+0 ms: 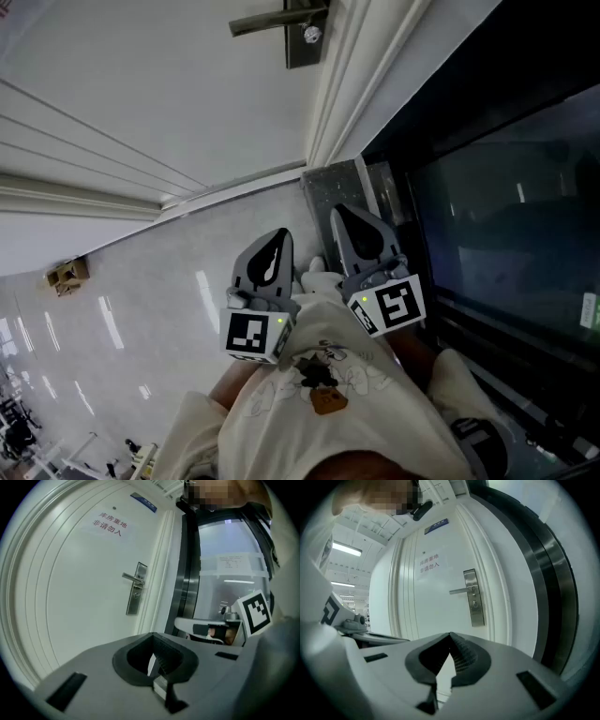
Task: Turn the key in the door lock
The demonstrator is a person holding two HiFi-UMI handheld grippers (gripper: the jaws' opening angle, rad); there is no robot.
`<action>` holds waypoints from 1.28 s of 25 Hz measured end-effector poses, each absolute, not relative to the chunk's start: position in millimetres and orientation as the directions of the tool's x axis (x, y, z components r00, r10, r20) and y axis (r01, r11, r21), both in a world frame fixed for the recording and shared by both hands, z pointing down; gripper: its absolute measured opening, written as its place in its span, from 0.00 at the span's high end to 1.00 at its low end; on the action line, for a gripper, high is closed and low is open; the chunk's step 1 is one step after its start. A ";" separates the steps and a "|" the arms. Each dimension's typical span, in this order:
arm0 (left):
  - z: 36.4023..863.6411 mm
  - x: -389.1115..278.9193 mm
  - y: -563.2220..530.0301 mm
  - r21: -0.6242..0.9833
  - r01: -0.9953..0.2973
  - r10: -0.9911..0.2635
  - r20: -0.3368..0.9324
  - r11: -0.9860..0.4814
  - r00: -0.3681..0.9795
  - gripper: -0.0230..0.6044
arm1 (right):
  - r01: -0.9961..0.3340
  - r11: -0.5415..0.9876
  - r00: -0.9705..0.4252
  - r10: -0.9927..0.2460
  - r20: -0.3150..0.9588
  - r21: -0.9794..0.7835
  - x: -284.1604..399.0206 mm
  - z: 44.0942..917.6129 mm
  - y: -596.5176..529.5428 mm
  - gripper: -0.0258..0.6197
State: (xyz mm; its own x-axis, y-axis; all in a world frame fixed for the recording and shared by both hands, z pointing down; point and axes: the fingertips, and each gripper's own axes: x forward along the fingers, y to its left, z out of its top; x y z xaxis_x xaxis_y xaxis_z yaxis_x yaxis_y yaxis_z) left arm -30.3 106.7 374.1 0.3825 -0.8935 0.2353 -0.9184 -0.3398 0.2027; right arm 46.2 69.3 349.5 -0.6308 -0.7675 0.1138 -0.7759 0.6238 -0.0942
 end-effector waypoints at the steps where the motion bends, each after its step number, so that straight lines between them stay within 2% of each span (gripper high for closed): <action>1: 370.9 -24.4 109.4 0.195 -0.917 -0.892 0.231 -0.348 0.388 0.95 | -0.774 0.625 -0.633 -0.764 0.122 -0.100 49.6 351.5 74.9 0.95; 10: 361.4 -3.2 116.7 0.183 -0.913 -0.893 0.207 -0.365 0.399 0.95 | -0.770 0.624 -0.637 -0.762 0.112 -0.134 66.4 351.6 84.2 0.95; 18: 365.8 20.4 119.2 0.184 -0.917 -0.895 0.215 -0.354 0.390 0.95 | -0.733 0.668 -0.674 -0.739 -0.002 -0.131 74.4 321.5 52.3 0.94; 23: 372.1 2.0 102.1 0.198 -0.926 -0.904 0.229 -0.321 0.362 0.95 | -0.739 0.643 -0.655 -0.755 -0.009 -0.200 60.4 315.2 -4.2 0.81; 32: 370.6 -55.0 18.9 0.209 -0.911 -0.892 0.216 -0.356 0.398 0.95 | -0.796 0.544 -0.561 -0.828 -0.015 -0.267 22.6 307.9 -110.7 0.81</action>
State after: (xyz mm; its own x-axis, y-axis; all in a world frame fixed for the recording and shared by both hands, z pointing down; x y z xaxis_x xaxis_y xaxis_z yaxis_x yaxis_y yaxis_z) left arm -55.0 18.9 370.6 0.3979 -0.8916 0.2160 -0.9109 -0.3559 0.2088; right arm 22.6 -110.7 307.9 -0.5609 -0.8278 -0.0150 -0.7956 0.5439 -0.2669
